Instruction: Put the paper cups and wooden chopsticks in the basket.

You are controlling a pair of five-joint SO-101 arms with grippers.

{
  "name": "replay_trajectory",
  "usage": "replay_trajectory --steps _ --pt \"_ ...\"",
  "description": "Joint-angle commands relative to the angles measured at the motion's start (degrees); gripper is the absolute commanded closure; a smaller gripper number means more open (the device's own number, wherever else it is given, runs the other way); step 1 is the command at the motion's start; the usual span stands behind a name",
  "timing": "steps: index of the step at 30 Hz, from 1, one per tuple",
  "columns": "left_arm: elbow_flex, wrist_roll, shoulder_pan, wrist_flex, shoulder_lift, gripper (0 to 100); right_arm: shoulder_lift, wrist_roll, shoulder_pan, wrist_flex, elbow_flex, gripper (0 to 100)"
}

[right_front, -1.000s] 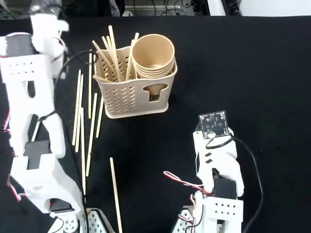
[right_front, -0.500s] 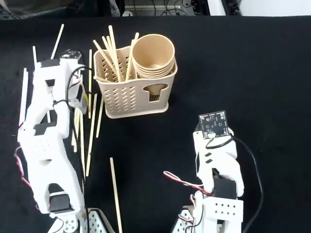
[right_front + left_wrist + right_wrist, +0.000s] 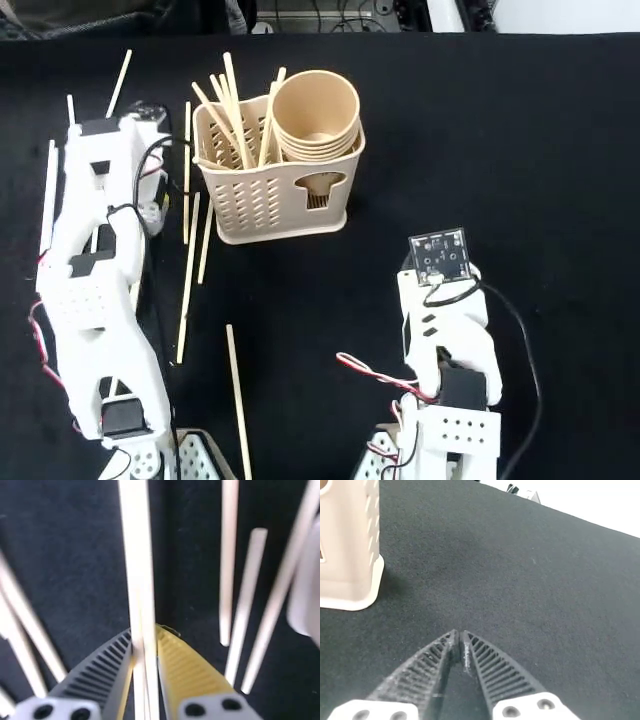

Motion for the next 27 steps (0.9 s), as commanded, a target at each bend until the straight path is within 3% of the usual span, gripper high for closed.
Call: replay_trajectory --steps 1,4,8,18,27 --pt "0.5 2.3 0.6 0.9 -13.6 97 -0.6 0.4 -0.5 -1.0 -0.2 98.5" --pt "4.8 3.3 0.6 -0.2 -22.4 97 -0.6 0.4 -0.5 -1.0 -0.2 98.5" --pt "14.7 5.2 0.6 -8.0 -35.4 97 -0.6 0.4 -0.6 -1.0 -0.2 98.5" --pt "42.8 15.5 0.8 -43.0 -71.3 97 -0.6 0.4 -0.7 -1.0 -0.2 98.5" --pt "52.6 16.4 10.3 -55.6 -95.0 97 -0.6 0.4 -0.7 -1.0 -0.2 98.5"
